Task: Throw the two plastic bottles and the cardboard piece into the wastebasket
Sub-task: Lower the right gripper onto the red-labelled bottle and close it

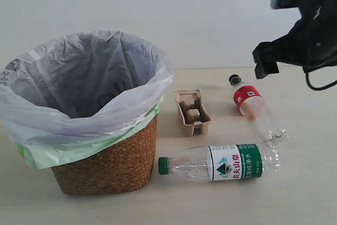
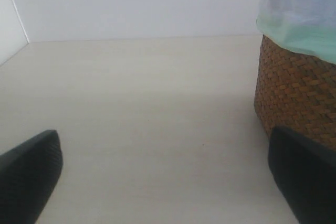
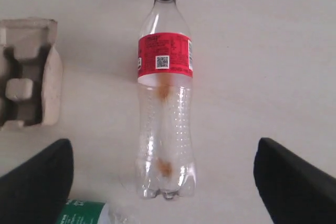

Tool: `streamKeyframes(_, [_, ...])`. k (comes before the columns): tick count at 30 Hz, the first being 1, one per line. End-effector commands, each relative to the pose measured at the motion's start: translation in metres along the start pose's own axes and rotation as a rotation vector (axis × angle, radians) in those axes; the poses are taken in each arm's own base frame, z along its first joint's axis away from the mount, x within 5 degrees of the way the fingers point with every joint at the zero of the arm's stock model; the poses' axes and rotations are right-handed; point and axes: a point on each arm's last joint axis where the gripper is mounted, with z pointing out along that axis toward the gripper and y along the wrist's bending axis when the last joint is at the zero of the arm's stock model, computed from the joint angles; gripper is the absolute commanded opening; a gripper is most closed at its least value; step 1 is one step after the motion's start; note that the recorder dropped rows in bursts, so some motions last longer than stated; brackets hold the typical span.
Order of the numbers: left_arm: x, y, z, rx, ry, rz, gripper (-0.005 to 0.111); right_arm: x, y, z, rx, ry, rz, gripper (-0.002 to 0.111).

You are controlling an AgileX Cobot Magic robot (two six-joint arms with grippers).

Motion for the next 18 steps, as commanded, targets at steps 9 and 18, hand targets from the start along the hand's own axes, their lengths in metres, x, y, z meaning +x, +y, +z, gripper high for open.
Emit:
streamKeyframes(9, [-0.002, 0.000, -0.001, 0.005, -0.015, -0.009, 0.108, 0.000, 0.000, 0.091, -0.010, 0.169, -0.061, 0.084])
streamKeyframes(18, [-0.002, 0.000, -0.001, 0.005, -0.015, -0.009, 0.108, 0.014, -0.001, 0.139, -0.013, 0.228, -0.080, 0.084])
